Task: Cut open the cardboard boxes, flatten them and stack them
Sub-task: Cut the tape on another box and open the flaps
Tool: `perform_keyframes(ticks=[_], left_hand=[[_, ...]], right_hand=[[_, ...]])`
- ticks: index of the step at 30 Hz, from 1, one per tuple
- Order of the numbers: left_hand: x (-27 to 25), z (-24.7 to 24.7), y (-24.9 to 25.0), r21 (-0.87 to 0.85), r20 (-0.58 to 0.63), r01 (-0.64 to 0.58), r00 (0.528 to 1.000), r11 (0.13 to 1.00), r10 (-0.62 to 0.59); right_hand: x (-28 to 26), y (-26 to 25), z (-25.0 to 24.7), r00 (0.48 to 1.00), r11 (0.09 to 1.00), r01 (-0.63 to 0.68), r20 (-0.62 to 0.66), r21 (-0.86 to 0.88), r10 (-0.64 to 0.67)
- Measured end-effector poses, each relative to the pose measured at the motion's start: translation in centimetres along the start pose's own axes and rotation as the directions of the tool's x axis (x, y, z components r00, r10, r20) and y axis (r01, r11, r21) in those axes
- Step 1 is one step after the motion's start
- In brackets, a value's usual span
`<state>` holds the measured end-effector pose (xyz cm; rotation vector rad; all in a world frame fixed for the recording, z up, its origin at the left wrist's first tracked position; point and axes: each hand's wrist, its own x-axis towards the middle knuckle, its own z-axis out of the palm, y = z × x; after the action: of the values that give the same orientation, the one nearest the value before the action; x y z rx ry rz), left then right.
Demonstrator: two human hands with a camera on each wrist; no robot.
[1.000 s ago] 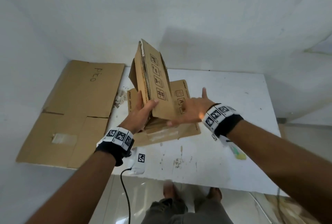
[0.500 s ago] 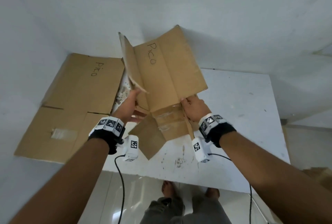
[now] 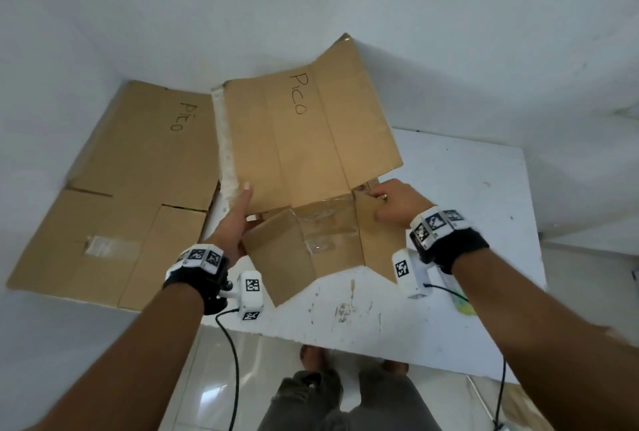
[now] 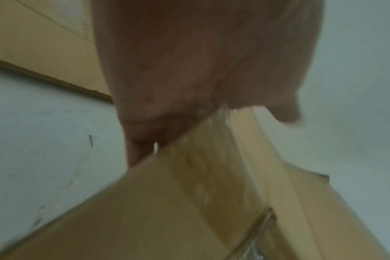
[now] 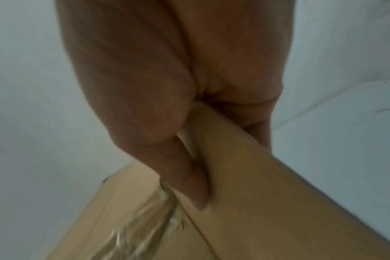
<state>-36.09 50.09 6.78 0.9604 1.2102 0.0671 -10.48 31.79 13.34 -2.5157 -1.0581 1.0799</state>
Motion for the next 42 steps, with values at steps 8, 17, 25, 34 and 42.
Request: perform_keyframes(ticks=[8, 17, 25, 34, 42], left_hand=[[1.0, -0.7, -6.5, 0.651, -0.108, -0.026, 0.986, 0.758, 0.127], [3.6, 2.6, -8.1, 0.882, -0.039, -0.253, 0.801, 0.398, 0.597], [15.9, 4.6, 1.2, 0.976, 0.218, -0.198, 0.906, -0.094, 0.363], [22.2, 4.7, 3.0, 0.972, 0.233, -0.230, 0.955, -0.041, 0.183], [4.0, 5.4, -14.1, 0.961, 0.131, -0.237, 0.841, 0.140, 0.524]], right_hand=[[1.7, 3.3, 2.8, 0.969, 0.973, -0.232, -0.086, -0.011, 0.231], [3.9, 4.2, 10.5, 0.985, 0.963, -0.080, -0.168, -0.256, 0.037], [12.5, 3.5, 13.1, 0.998, 0.889, 0.017, 0.057, -0.457, 0.011], [14.3, 6.2, 16.9, 0.997, 0.886, 0.006, -0.064, -0.464, -0.041], [5.9, 7.8, 17.2, 0.986, 0.865, 0.161, 0.121, -0.476, -0.117]])
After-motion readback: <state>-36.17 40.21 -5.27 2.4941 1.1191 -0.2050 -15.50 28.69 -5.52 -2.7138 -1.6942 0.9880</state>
